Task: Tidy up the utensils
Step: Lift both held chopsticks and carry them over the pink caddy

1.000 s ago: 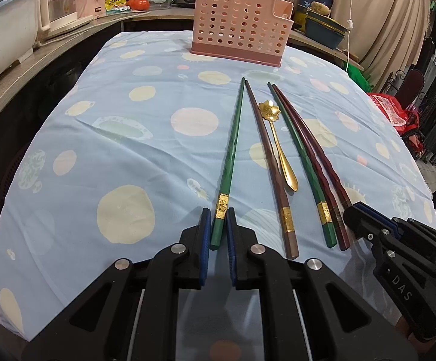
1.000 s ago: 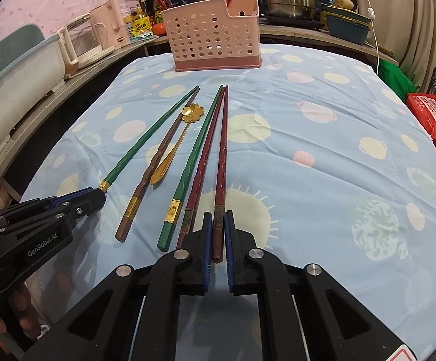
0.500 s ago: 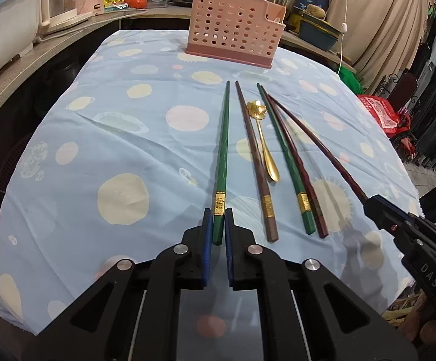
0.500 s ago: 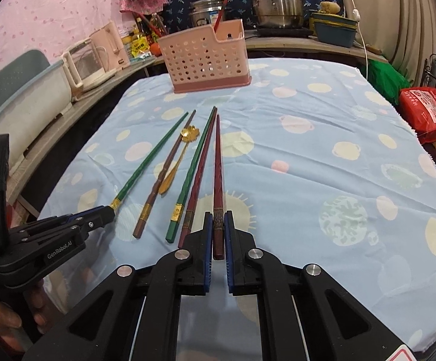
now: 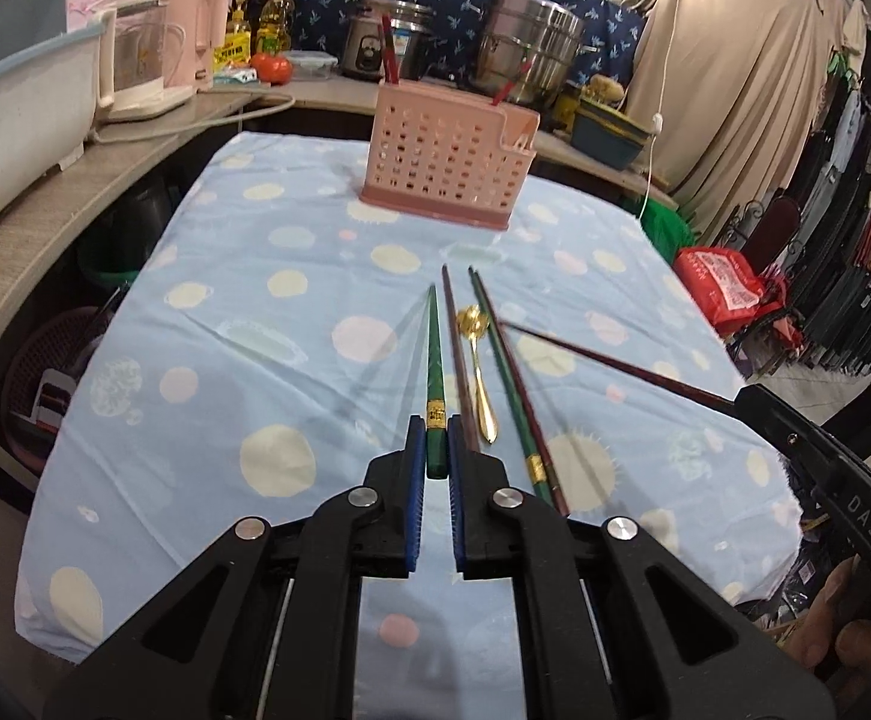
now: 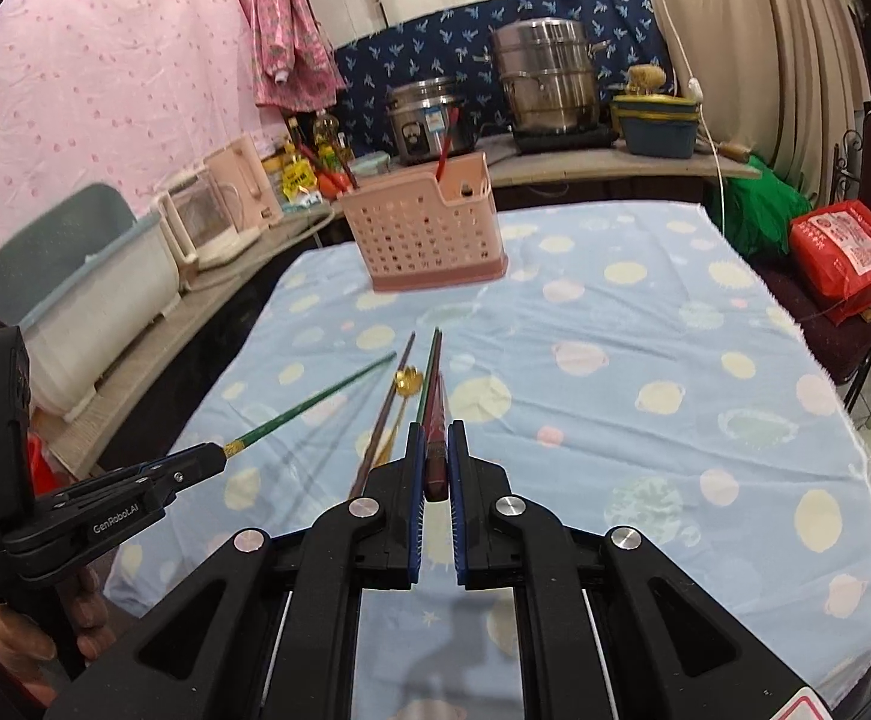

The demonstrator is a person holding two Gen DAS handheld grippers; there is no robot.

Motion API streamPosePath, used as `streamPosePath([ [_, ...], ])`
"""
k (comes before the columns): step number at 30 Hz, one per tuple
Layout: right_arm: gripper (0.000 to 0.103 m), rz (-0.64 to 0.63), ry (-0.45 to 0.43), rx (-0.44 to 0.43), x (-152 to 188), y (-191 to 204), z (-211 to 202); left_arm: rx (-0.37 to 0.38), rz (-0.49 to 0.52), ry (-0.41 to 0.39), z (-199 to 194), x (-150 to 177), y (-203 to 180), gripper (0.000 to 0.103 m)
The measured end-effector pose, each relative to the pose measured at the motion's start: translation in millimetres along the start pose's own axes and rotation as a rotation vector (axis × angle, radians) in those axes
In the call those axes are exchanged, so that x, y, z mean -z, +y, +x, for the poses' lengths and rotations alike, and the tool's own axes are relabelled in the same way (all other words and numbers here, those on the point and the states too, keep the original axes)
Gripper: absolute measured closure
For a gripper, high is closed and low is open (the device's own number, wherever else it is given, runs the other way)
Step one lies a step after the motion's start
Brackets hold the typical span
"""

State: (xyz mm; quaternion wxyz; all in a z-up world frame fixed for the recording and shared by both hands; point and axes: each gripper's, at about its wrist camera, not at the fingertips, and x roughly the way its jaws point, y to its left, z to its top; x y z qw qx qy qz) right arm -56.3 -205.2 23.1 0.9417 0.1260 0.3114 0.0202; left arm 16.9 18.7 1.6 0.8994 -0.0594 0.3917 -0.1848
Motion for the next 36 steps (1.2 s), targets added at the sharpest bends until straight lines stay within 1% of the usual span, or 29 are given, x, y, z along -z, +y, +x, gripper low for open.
streamPosePath([
  [10,0.096,0.015,-0.124,0.006,-51.8,-7.7,-30.5,0.012,0.022,-0.114,-38.6,-44.7,-8.6,0.096],
  [18,0.096,-0.027,-0.203,-0.006,-96.9,-4.5,-35.4,0.017,0.054,-0.213,-52.8,-96.6,-18.2,0.096],
  [21,0.096,-0.027,-0.212,-0.030,-114.8,-5.1,-30.1,0.021,0.064,-0.251,-54.7,-119.3,-21.3,0.096],
  [27,0.096,-0.031,-0.245,-0.051,-155.3,-8.2,-16.6,0.000,0.089,-0.322,-54.9,-163.7,-28.1,0.096],
  [31,0.096,-0.043,-0.291,-0.045,-196.4,-9.1,-2.3,-0.012,0.102,-0.375,-50.9,-201.1,-32.2,0.096],
  [36,0.096,-0.058,-0.343,-0.032,-250.1,-8.1,23.1,-0.010,0.106,-0.435,-37.2,-258.3,-40.0,0.096],
])
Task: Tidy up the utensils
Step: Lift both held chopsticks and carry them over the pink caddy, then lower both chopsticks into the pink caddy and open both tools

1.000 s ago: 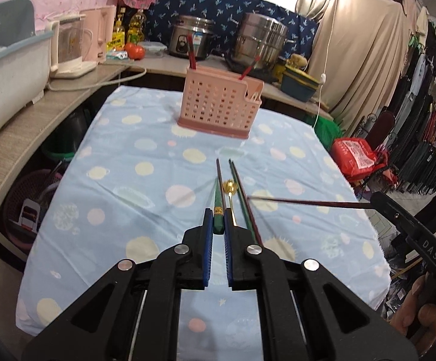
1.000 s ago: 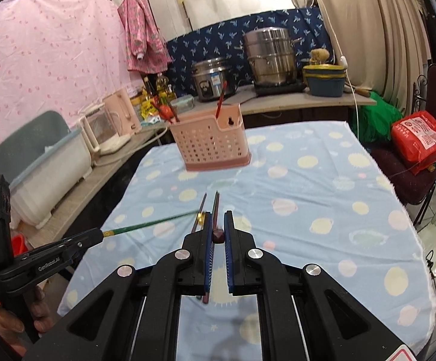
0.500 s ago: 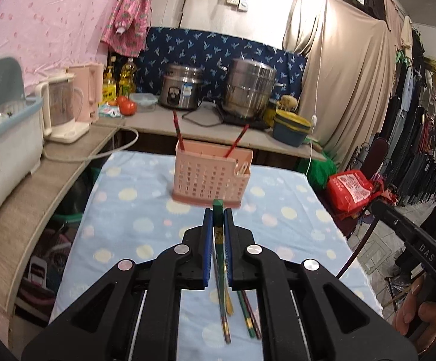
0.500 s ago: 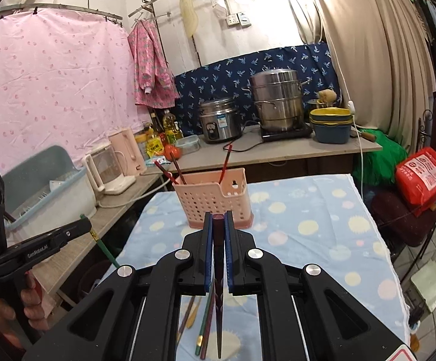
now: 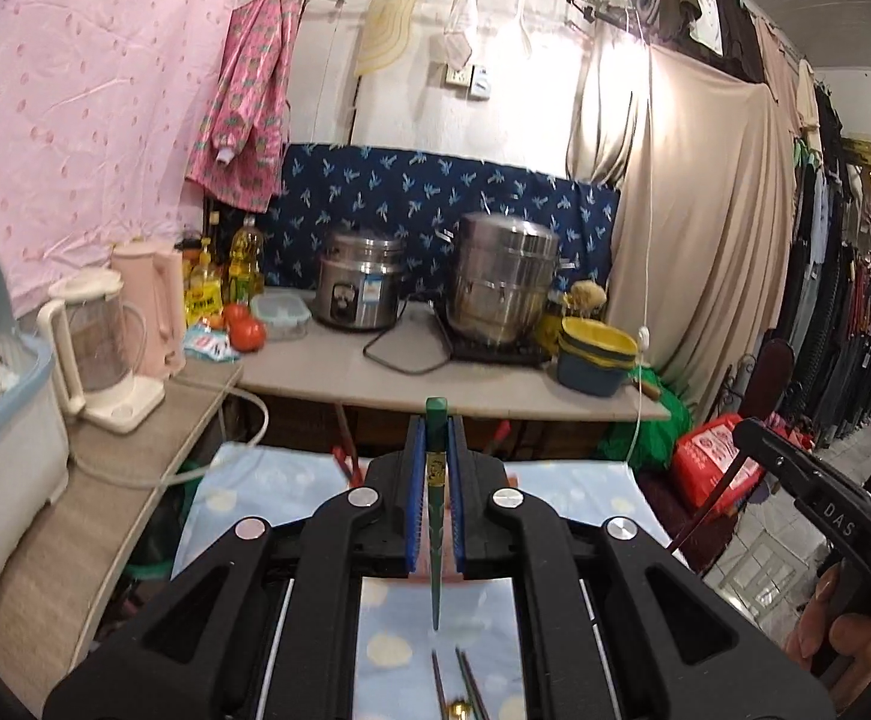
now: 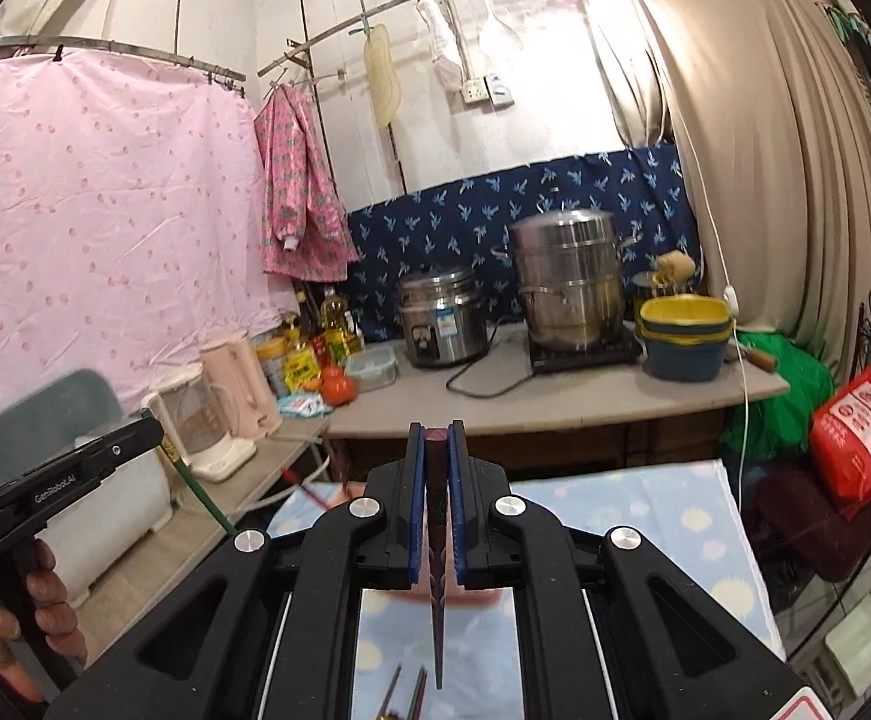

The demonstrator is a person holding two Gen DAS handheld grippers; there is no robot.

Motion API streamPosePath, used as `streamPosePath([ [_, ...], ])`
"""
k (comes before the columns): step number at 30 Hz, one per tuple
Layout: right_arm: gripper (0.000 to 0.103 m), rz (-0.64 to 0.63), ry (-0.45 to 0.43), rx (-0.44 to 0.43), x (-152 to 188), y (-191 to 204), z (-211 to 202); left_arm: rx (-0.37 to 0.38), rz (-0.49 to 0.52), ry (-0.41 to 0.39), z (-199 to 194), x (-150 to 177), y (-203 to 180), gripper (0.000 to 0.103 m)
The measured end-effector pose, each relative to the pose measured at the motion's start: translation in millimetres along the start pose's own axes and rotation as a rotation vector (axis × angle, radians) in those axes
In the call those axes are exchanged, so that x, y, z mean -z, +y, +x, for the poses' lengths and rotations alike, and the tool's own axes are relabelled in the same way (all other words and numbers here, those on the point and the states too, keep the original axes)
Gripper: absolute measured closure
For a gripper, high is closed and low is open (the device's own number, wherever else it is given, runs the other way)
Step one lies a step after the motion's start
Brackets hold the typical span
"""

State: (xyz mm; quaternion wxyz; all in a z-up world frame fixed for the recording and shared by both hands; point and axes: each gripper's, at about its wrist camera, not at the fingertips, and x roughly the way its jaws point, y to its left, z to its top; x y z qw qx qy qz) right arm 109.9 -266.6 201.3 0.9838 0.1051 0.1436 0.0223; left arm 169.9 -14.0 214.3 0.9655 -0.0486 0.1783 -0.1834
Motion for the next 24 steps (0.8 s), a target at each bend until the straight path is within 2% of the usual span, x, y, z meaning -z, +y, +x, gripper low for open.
streamPosePath([
  [4,0.096,0.002,-0.022,0.002,-29.7,0.1,43.6,-0.009,0.014,-0.018,34.2,-30.7,-2.4,0.096],
  [11,0.096,-0.006,-0.033,0.011,-46.5,4.4,111.3,-0.027,0.006,-0.044,93.9,-58.4,1.4,0.096],
  [16,0.096,0.016,0.010,0.012,-33.9,-4.4,153.1,-0.035,-0.001,-0.006,132.1,-47.8,9.1,0.096],
  [24,0.096,0.038,0.151,-0.002,16.4,-15.6,198.2,-0.037,-0.023,0.084,168.5,-5.3,19.4,0.096],
])
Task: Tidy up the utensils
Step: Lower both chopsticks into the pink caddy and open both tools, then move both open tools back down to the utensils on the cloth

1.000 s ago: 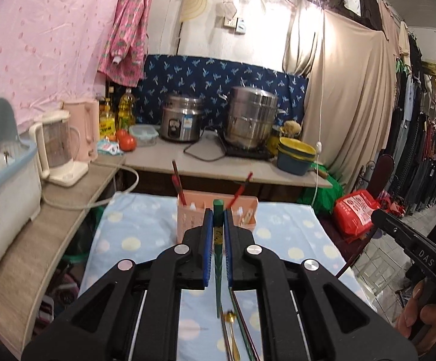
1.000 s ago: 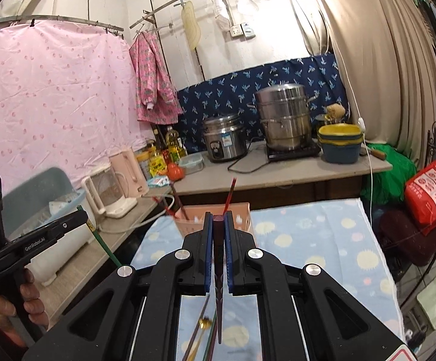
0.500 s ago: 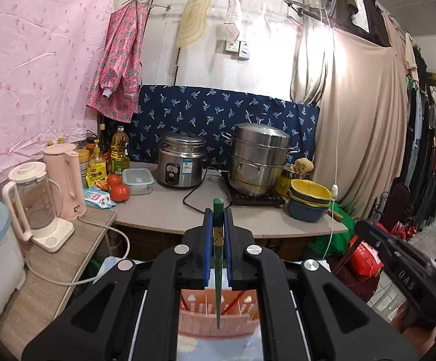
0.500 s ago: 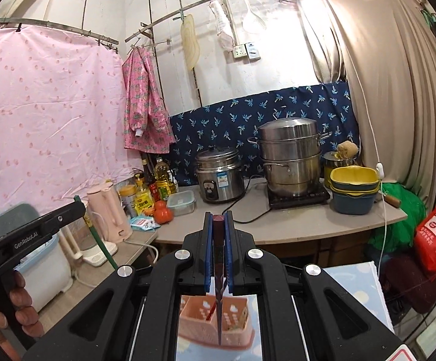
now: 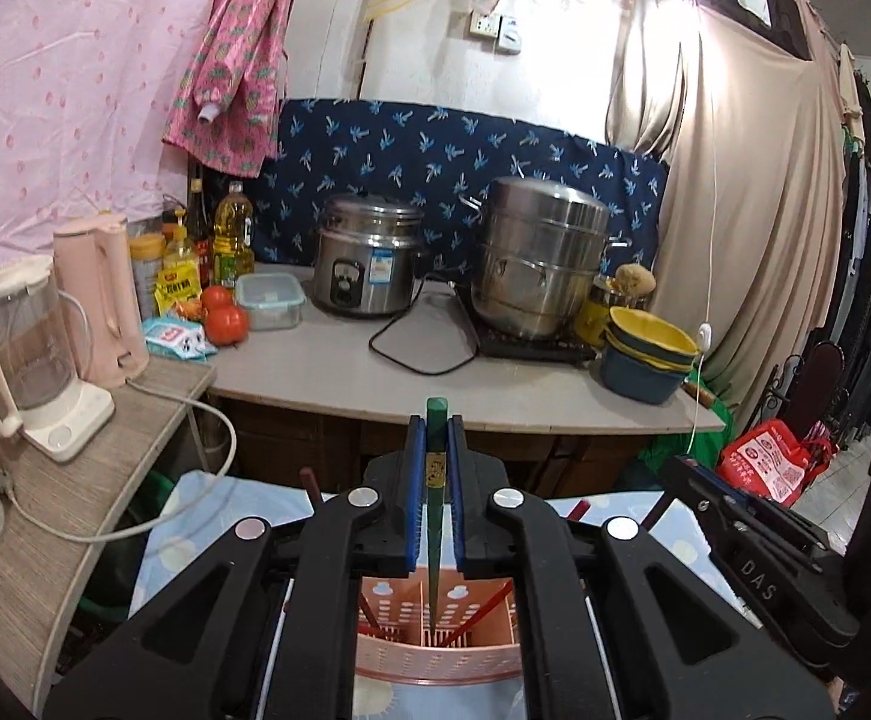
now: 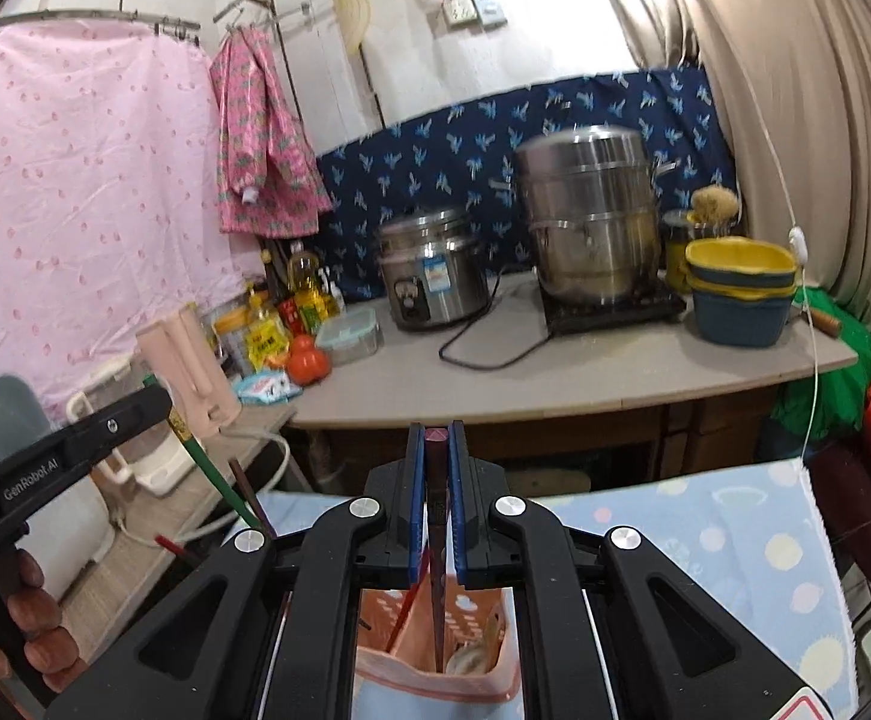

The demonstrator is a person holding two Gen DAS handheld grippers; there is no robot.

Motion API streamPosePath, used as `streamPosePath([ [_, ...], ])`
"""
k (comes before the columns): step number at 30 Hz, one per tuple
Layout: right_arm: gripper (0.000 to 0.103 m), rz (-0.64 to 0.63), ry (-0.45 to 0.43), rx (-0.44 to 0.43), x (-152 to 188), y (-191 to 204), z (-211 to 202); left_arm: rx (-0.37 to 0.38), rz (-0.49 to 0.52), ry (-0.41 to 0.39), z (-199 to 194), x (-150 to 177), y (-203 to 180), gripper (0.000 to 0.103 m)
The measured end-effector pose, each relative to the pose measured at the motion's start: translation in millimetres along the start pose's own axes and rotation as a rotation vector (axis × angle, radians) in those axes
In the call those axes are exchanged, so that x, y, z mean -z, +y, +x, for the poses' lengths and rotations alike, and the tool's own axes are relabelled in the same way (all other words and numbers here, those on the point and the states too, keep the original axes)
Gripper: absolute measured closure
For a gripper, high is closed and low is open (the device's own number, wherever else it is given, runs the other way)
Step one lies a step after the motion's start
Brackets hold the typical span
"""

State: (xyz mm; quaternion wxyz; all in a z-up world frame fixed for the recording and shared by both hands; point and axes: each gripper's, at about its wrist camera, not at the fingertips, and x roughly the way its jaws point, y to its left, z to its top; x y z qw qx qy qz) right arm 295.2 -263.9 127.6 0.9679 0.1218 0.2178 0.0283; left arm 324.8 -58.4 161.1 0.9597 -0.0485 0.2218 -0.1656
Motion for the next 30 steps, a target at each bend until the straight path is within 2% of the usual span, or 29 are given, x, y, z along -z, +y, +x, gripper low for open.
streamPosePath([
  [1,0.094,-0.003,0.012,0.004,3.5,0.6,3.7,-0.006,-0.001,0.004,0.8,2.8,0.5,0.094],
  [2,0.085,-0.004,0.015,0.014,7.0,-0.2,4.7,-0.012,-0.006,0.007,0.7,6.8,1.5,0.090],
  [4,0.071,0.008,0.009,0.028,12.2,-4.1,1.1,-0.023,-0.015,0.004,-2.8,11.4,3.4,0.068],
  [5,0.069,0.019,0.003,0.031,13.9,-6.3,-2.2,-0.030,-0.018,-0.003,-6.3,14.2,4.1,0.065],
  [13,0.068,0.034,0.006,0.039,28.5,-13.0,-39.1,-0.036,-0.022,0.008,-36.3,33.4,7.7,0.061],
  [17,0.068,0.015,0.021,0.053,49.8,-11.3,-62.3,-0.038,-0.012,0.031,-53.8,53.4,6.5,0.061],
  [24,0.068,-0.035,0.071,0.082,97.3,-5.3,-98.4,-0.044,-0.024,0.098,-81.3,102.0,10.1,0.061],
  [30,0.068,-0.028,0.144,0.070,142.8,-2.2,-127.4,-0.047,-0.043,0.178,-100.9,153.9,15.2,0.061],
])
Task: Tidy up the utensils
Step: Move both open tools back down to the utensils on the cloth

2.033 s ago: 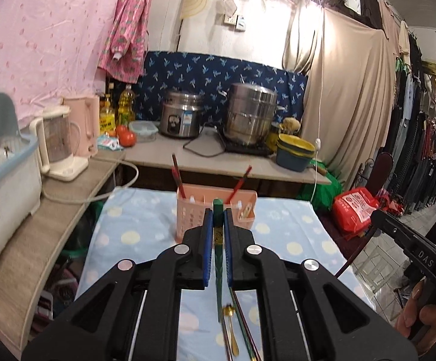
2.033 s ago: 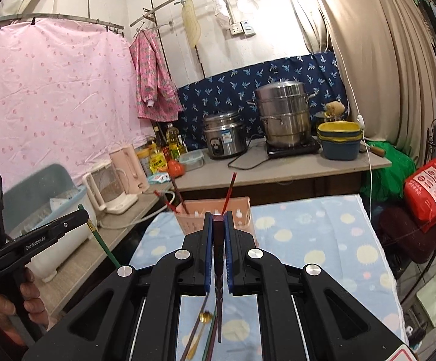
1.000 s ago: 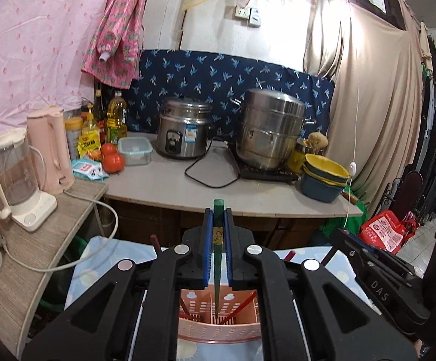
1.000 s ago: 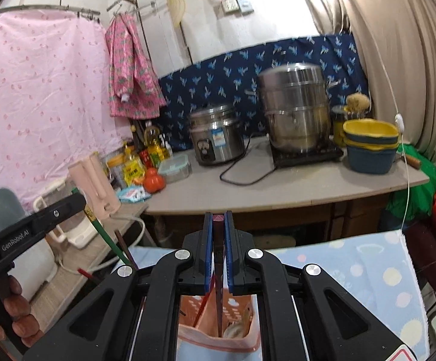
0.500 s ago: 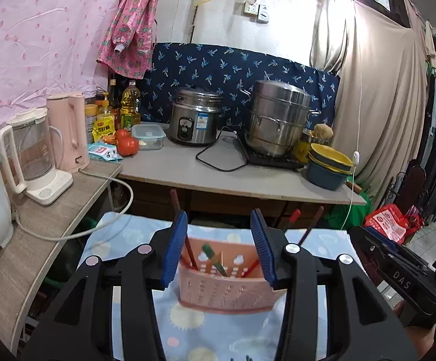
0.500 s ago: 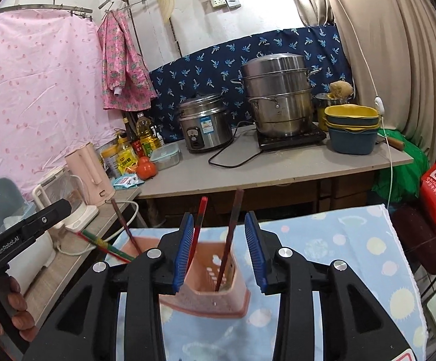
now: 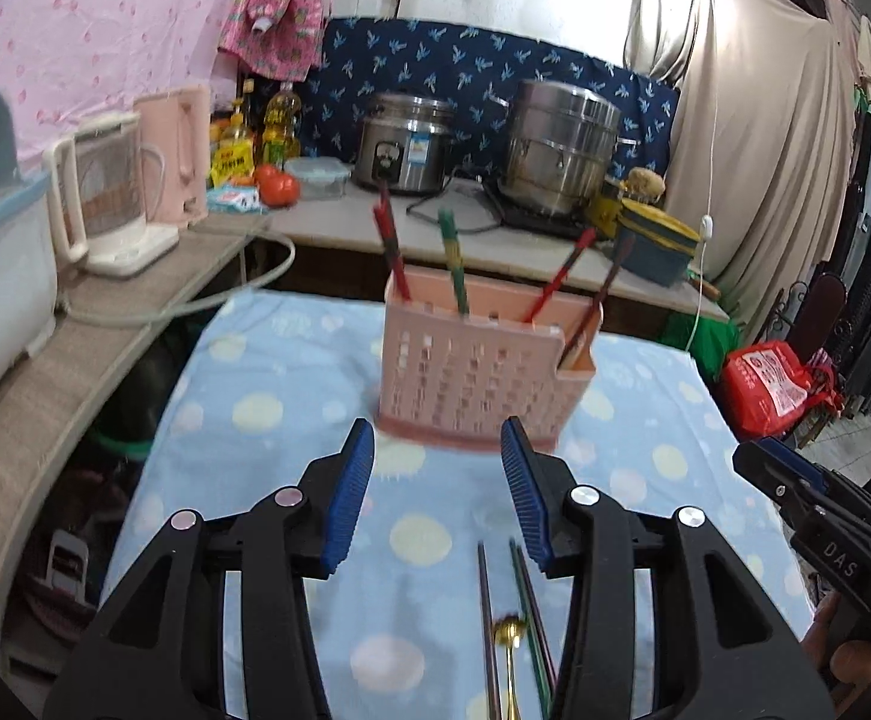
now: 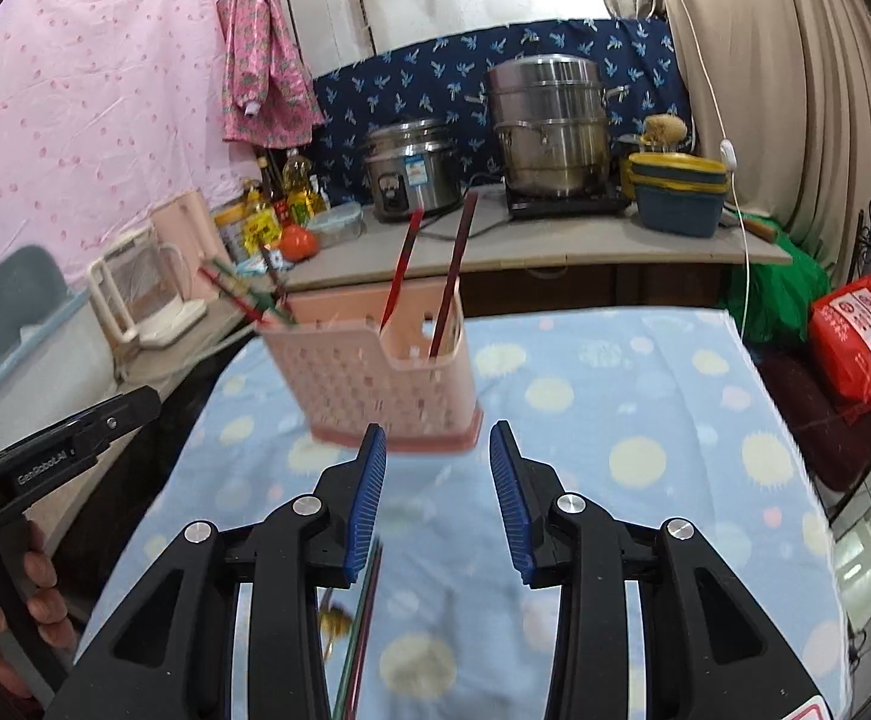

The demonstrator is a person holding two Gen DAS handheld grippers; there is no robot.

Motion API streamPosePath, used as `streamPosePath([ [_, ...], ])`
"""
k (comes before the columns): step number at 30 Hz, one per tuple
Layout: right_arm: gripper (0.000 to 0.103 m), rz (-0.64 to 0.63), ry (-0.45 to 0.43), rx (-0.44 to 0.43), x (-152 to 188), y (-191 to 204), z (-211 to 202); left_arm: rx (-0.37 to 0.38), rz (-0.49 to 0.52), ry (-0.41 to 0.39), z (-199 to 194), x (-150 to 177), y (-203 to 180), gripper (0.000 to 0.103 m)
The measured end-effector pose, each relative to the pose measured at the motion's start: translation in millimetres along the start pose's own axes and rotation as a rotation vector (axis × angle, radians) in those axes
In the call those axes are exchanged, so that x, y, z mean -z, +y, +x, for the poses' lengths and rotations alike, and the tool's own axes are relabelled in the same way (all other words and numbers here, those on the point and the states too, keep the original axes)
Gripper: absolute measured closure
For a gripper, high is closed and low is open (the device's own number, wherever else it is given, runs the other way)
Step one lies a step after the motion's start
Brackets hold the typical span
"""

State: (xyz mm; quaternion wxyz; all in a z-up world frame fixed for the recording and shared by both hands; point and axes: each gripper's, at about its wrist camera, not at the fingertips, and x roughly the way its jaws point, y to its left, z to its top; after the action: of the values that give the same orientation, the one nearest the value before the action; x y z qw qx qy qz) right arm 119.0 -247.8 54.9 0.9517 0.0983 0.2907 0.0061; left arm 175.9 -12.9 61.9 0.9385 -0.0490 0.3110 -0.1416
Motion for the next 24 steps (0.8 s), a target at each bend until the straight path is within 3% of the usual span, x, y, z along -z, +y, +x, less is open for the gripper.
streamPosePath([
  [11,0.068,-0.046,0.158,0.012,115.3,26.2,-30.4,0.006,-0.006,0.210,-7.7,115.9,9.4,0.061],
  [18,0.068,-0.020,0.234,0.006,168.3,33.9,-43.0,0.038,0.010,0.286,-15.1,165.0,3.7,0.061],
  [24,0.068,-0.003,0.259,0.012,190.6,33.6,-51.6,0.069,0.034,0.315,-20.6,187.0,-10.3,0.056],
])
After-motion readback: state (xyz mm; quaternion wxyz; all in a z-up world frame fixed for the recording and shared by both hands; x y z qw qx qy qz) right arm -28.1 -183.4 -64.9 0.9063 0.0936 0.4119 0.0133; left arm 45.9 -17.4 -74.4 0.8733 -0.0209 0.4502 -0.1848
